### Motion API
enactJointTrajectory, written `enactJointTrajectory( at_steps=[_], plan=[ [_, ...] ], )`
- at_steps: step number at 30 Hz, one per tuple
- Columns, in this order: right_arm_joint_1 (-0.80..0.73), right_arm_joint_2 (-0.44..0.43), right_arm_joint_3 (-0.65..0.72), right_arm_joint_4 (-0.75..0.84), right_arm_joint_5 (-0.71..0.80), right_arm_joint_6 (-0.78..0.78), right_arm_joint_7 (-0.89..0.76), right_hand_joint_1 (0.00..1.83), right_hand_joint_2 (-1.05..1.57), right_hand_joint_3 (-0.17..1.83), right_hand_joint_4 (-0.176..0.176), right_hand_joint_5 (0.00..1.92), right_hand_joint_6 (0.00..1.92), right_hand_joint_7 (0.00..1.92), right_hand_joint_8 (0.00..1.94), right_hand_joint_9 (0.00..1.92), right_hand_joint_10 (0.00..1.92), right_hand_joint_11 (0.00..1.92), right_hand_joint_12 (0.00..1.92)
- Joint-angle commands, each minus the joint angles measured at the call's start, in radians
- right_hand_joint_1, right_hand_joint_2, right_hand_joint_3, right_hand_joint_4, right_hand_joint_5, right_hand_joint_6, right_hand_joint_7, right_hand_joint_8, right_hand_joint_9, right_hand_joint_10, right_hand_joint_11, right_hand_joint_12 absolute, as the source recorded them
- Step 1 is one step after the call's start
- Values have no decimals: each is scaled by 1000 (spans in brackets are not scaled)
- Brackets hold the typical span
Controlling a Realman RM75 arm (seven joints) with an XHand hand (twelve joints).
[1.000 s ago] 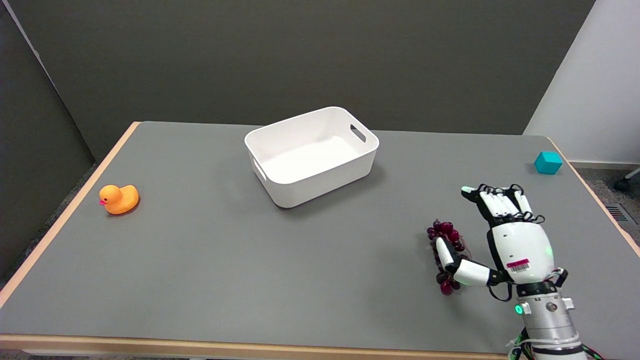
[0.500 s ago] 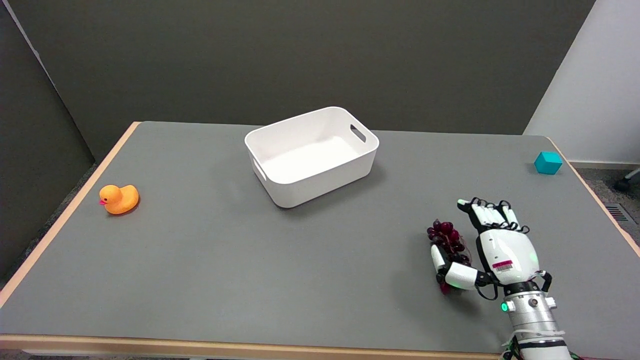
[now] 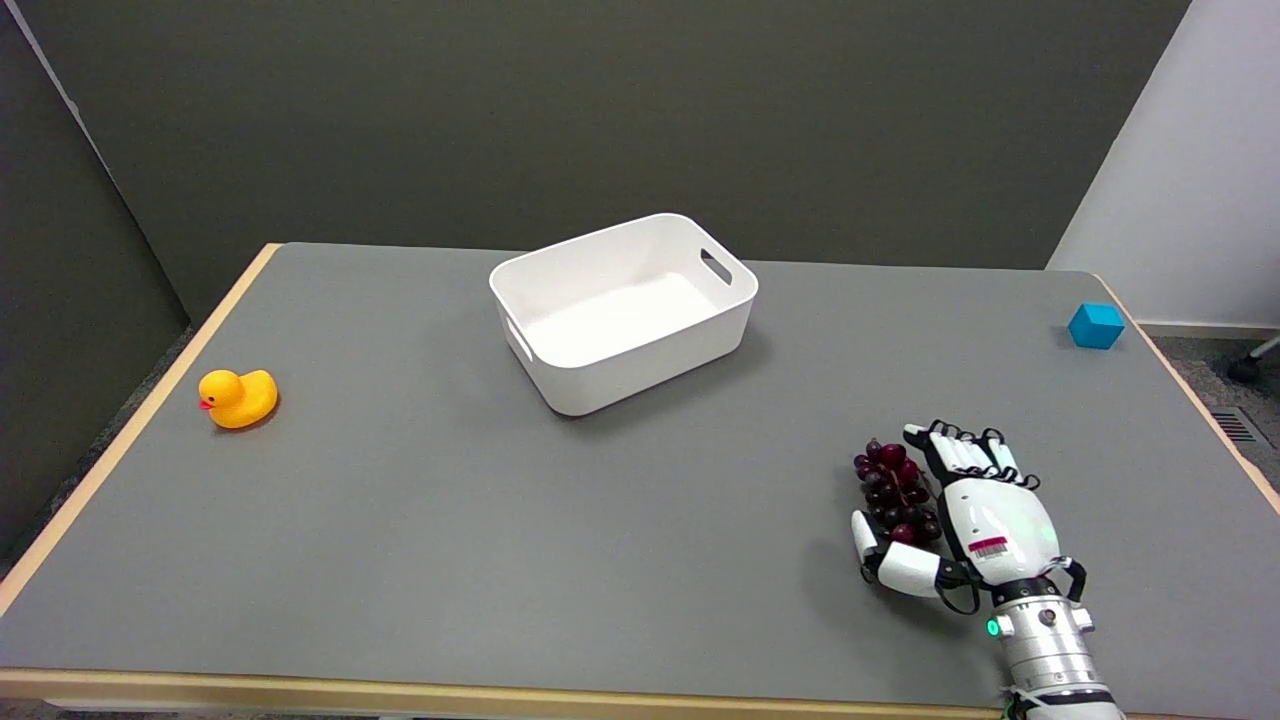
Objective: Pick up the grape.
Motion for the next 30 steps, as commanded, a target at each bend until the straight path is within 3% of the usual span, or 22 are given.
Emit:
enactJointTrajectory(
  at_steps=[1,4,8,9,11,13,18,20,24,27,28,30],
  plan=[
    [22,-13,-16,-2,19,-24,-9,474,624,920,-141,241,535,343,546,307,969,-1,1110],
    [31,-15,-16,-3,19,-21,-9,603,653,878,-173,263,561,411,579,351,1075,15,1227],
    [43,-19,-16,-5,17,-12,-9,773,715,858,-176,338,736,567,779,498,1205,239,1459],
    [47,-20,-16,-8,15,-11,-10,799,732,861,-176,364,810,601,834,540,1237,293,1526],
    [54,-22,-16,-13,5,-5,-12,922,837,809,-176,450,1121,760,1128,702,1357,503,1802],
    [60,-25,-14,-19,-19,0,-33,1169,1304,16,-176,441,1563,816,1458,764,1346,481,1921],
    [74,-25,-8,-14,-61,0,-69,1171,1232,170,-176,471,1501,792,1531,821,1553,344,1921],
    [82,-22,-4,-8,-78,0,-69,1172,1142,318,-176,631,1520,696,1552,915,1695,437,1921],
    [106,2,24,33,-137,-3,-69,1152,1129,416,-176,586,1606,653,1657,933,1902,542,1921],
    [142,36,58,98,-206,-32,-69,1140,1135,444,-176,562,1646,628,1708,957,1921,571,1921],
    [158,44,70,118,-226,-48,-69,1125,1137,450,-176,558,1655,649,1736,971,1921,587,1921],
    [201,61,104,159,-271,-103,-69,1016,1146,421,-176,587,1635,906,1857,998,1921,626,1921]
  ],
)
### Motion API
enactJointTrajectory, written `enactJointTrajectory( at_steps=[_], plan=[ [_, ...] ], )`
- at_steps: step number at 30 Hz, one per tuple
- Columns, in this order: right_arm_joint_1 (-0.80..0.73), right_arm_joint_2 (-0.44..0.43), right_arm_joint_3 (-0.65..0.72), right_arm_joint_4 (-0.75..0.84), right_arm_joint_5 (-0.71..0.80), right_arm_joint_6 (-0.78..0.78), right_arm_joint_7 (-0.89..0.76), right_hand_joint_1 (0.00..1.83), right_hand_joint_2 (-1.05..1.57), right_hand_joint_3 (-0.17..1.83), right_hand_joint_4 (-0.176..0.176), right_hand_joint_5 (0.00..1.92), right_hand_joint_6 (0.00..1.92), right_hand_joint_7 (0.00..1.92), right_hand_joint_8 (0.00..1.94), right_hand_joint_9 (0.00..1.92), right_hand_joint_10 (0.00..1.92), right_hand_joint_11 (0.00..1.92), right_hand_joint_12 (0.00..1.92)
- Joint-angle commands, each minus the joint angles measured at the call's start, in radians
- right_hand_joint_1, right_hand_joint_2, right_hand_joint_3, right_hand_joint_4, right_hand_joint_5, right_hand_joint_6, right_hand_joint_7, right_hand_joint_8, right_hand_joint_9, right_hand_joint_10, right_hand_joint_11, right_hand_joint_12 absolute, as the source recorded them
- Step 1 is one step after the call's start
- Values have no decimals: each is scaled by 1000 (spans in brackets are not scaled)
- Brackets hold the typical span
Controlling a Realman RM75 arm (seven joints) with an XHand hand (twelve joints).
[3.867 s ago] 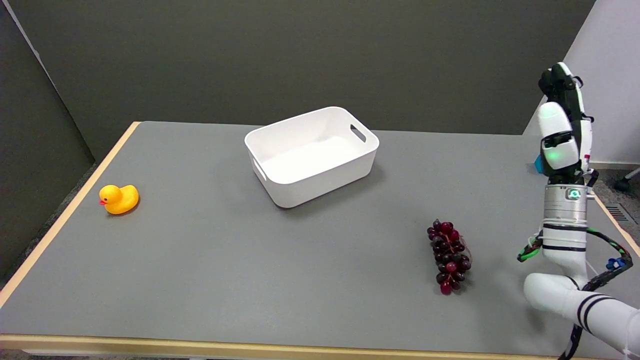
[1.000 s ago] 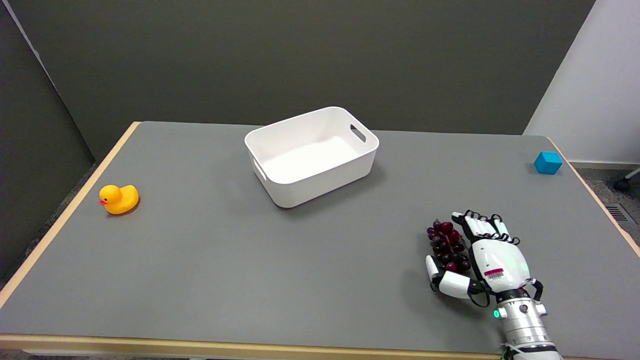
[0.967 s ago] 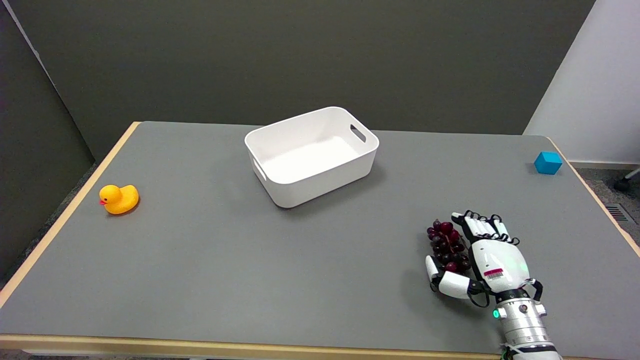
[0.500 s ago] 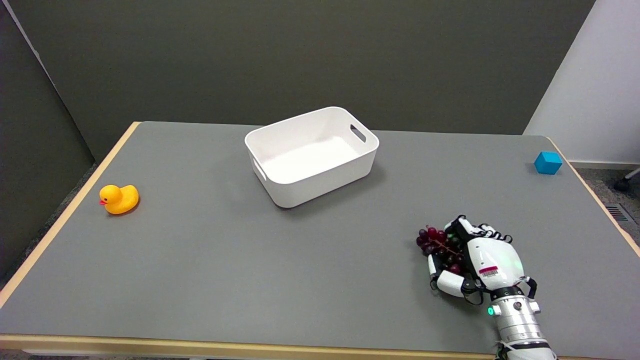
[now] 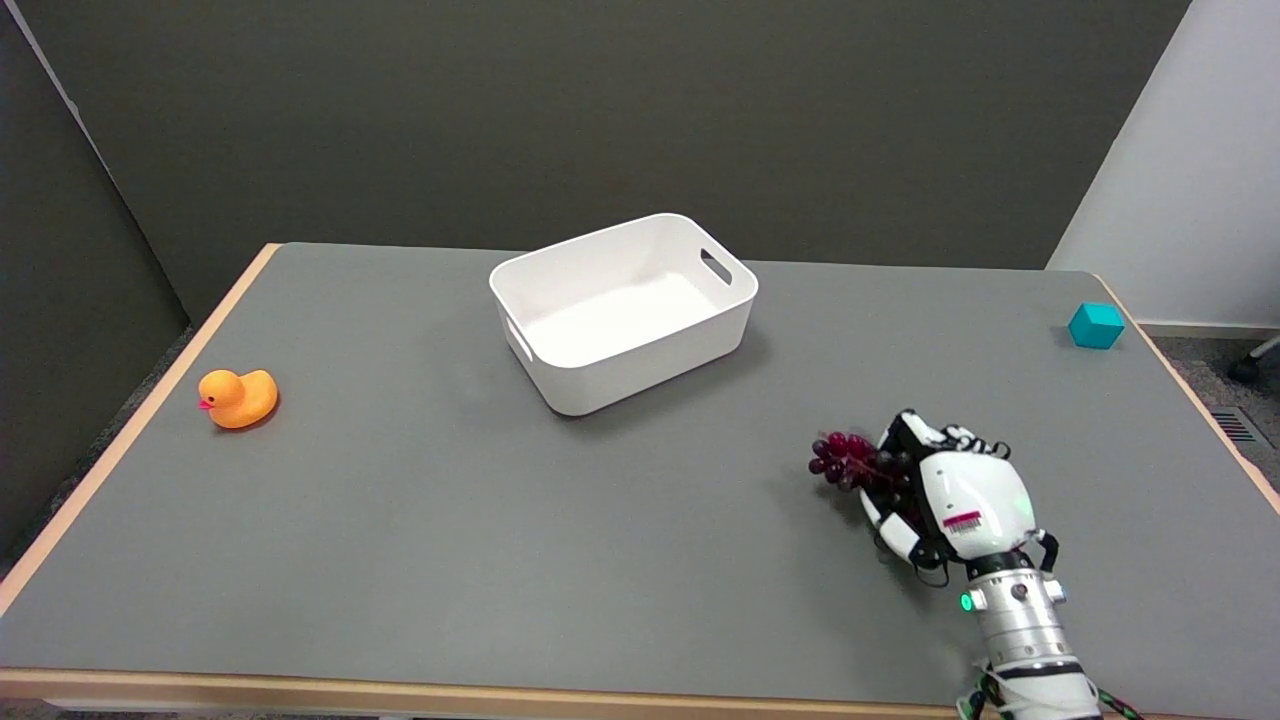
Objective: Pick up the grape.
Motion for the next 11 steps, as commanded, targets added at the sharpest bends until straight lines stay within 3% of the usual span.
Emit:
enactJointTrajectory(
  at_steps=[1,6,11],
  plan=[
    [164,81,125,175,-234,-133,-23,1012,1143,422,-176,593,1628,927,1876,1016,1921,635,1921],
    [320,48,239,219,-264,-386,-23,1022,1161,365,-176,601,1600,950,1878,1031,1921,644,1921],
    [546,-18,266,125,-225,-604,-20,1020,1163,363,-176,599,1603,946,1886,1032,1921,642,1921]
  ],
)
